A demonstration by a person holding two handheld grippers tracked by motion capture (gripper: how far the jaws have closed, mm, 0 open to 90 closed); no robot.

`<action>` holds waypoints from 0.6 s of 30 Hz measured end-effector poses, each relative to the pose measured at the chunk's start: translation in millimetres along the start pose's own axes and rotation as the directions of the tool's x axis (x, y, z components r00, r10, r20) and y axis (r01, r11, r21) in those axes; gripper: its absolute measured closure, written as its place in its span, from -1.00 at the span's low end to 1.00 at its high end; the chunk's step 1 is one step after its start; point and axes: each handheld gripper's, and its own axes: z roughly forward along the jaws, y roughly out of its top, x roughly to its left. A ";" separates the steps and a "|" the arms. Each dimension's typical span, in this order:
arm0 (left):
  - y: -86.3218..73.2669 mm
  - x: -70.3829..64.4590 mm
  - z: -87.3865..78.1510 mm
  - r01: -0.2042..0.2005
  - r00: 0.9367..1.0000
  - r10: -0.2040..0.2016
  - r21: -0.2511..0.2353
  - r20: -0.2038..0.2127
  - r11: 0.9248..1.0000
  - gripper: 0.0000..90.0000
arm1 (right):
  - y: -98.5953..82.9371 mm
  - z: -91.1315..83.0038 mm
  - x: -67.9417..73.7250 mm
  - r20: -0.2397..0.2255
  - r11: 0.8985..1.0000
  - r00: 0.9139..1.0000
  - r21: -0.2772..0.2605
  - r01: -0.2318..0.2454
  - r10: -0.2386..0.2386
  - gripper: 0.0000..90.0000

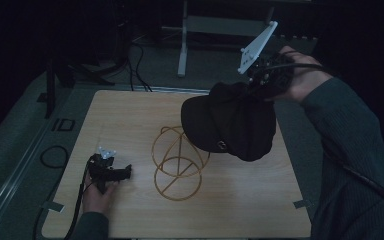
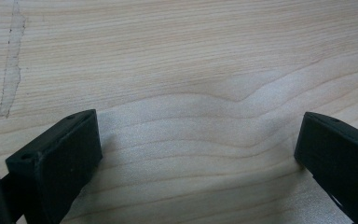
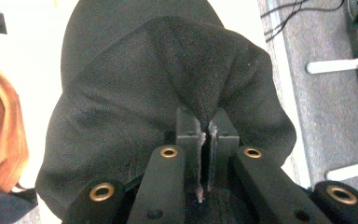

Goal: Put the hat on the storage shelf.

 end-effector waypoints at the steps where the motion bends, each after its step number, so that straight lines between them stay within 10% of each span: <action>1: 0.0 0.0 0.0 0.000 1.000 0.000 0.000 0.000 1.000 -1.00 | 0.0 0.0 0.0 0.000 1.000 1.000 0.000 0.000 0.000 0.91; 18: 0.0 0.0 0.0 0.000 1.000 0.000 -0.001 -0.001 1.000 -1.00 | 15.1 20.1 5.2 -0.044 0.991 0.999 -0.131 0.021 -0.027 0.91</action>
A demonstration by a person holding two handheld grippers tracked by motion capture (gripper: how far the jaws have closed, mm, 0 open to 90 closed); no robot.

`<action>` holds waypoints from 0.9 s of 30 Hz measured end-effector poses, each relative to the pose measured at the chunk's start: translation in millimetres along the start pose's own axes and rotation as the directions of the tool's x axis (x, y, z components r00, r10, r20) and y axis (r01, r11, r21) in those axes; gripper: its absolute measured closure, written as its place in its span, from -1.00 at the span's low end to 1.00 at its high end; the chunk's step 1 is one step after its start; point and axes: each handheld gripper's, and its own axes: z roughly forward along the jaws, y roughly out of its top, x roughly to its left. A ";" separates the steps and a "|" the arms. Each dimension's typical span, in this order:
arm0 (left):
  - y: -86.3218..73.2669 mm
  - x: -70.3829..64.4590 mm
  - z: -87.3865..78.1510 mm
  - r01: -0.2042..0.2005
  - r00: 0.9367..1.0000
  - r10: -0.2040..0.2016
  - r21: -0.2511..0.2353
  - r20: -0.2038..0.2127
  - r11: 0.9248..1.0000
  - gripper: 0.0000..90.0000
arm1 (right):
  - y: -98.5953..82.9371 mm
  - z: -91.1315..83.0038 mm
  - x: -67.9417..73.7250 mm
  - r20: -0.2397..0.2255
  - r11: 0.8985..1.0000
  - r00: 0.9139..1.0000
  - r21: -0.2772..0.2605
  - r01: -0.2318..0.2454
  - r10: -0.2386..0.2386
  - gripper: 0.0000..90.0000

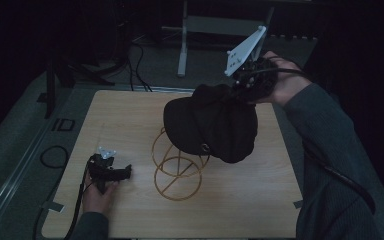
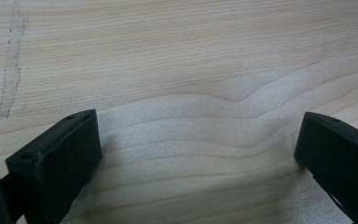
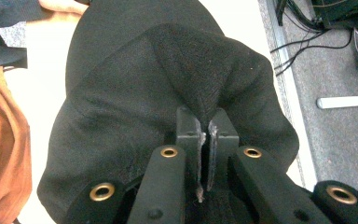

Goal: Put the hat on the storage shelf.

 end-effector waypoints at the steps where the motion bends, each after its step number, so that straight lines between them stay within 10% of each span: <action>1: 0.0 0.0 0.0 0.000 1.000 0.000 0.000 0.000 1.000 -1.00 | 0.0 0.0 0.0 0.000 1.000 1.000 0.000 0.000 0.000 0.91; 27: 0.0 -0.1 0.1 0.001 1.000 -0.001 -0.001 0.001 1.000 -1.00 | 37.8 26.5 7.0 -0.034 0.998 0.998 0.031 0.057 -0.056 0.91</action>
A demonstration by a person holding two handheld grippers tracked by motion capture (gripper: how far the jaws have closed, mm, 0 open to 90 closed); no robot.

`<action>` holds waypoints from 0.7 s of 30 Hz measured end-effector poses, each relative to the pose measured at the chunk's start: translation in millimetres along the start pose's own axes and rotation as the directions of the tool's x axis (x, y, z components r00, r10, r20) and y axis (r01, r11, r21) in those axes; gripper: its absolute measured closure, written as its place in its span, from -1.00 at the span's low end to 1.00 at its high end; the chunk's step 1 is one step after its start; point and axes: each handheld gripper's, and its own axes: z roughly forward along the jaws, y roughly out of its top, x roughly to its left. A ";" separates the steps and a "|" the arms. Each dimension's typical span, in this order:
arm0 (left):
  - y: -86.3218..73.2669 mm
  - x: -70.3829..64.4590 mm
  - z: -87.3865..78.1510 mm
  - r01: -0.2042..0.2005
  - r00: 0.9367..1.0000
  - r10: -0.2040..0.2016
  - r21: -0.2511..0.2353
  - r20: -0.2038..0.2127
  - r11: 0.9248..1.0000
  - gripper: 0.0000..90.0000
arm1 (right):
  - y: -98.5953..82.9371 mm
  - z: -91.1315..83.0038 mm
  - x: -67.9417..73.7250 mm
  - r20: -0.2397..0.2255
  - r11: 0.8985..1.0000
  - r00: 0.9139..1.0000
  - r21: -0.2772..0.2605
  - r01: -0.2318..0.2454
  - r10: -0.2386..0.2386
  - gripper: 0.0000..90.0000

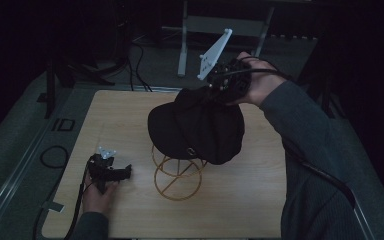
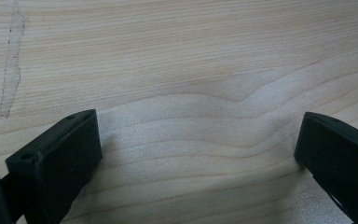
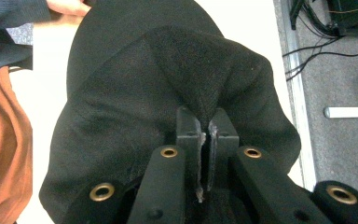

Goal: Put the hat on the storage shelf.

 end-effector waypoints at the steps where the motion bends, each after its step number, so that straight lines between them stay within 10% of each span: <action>1: 0.0 -0.1 0.0 0.001 1.000 -0.001 0.000 0.000 1.000 -1.00 | 1.2 1.2 0.0 -0.004 1.000 1.000 0.000 0.002 -0.002 0.91; 21: 0.1 0.0 -0.2 0.000 1.000 0.000 0.002 0.000 1.000 -1.00 | 37.9 31.2 13.2 -0.035 0.995 0.998 0.082 0.059 -0.057 0.90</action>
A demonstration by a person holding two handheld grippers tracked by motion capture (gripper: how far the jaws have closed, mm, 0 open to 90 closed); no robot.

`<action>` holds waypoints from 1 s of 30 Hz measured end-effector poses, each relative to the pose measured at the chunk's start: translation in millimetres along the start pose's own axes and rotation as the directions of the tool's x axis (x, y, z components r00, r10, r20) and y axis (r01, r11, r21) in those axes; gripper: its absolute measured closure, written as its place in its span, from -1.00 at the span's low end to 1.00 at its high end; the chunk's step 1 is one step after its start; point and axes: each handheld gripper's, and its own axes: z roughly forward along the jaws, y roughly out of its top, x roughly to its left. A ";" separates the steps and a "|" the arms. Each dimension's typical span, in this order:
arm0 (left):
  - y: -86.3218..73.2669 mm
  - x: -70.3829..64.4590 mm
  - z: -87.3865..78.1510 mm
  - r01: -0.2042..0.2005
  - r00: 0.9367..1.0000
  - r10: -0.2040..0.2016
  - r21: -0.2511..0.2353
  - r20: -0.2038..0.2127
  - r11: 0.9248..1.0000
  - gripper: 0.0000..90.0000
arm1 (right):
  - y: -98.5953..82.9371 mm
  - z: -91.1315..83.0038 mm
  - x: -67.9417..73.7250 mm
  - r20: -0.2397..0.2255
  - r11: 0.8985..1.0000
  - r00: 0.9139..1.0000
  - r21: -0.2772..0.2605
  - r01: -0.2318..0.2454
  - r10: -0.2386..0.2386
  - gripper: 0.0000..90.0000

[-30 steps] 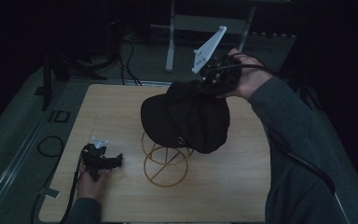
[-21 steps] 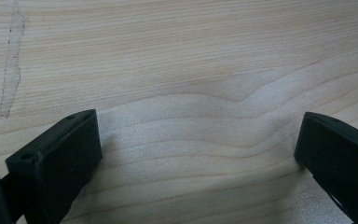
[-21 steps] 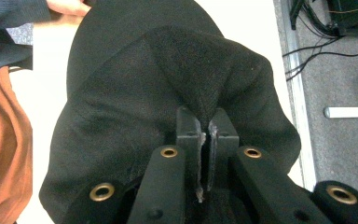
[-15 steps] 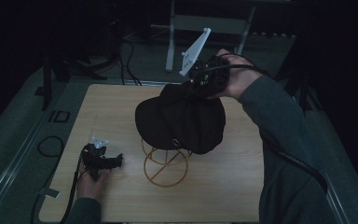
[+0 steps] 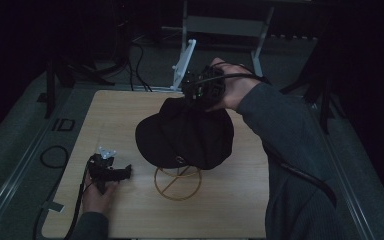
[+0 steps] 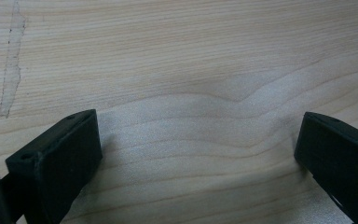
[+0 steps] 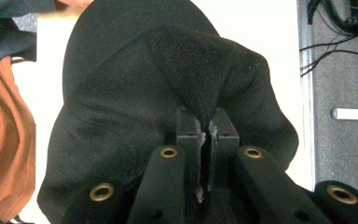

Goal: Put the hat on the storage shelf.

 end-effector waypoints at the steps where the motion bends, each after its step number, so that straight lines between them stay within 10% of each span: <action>1: 0.0 0.0 0.1 0.000 1.000 0.000 -0.001 0.000 1.000 -1.00 | 1.7 2.5 0.4 -0.003 1.000 1.000 0.007 0.001 -0.001 0.90; 30: 0.0 0.0 0.0 0.000 1.000 0.000 0.000 0.000 1.000 -1.00 | 20.1 51.1 10.0 -0.085 0.996 0.996 0.089 0.031 -0.023 0.82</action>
